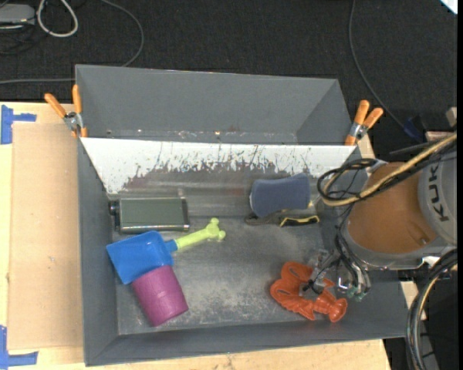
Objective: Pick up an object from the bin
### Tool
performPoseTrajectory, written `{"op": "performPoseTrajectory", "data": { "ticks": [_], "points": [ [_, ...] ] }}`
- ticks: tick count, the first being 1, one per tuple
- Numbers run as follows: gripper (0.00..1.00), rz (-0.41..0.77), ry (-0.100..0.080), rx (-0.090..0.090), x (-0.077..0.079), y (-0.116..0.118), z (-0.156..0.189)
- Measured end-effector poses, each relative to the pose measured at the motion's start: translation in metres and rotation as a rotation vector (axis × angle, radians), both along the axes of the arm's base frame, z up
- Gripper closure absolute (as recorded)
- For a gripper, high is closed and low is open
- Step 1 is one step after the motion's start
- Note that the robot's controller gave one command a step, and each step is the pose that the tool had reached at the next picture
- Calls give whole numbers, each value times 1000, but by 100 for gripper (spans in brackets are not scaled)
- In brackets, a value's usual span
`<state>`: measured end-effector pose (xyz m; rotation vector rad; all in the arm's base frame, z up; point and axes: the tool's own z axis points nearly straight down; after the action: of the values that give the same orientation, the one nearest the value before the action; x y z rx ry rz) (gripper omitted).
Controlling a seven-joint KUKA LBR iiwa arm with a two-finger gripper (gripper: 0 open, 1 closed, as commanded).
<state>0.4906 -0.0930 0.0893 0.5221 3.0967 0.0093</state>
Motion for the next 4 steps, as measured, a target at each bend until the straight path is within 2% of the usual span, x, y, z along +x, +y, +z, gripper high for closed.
{"op": "performPoseTrajectory", "data": {
  "ticks": [1,2,3,4],
  "points": [
    [100,27,11,2,-5,0,7],
    [100,275,6,9,-10,-50,-16],
    [100,114,11,4,-9,-26,85],
    [100,216,7,8,-8,-35,3]
  ]
}}
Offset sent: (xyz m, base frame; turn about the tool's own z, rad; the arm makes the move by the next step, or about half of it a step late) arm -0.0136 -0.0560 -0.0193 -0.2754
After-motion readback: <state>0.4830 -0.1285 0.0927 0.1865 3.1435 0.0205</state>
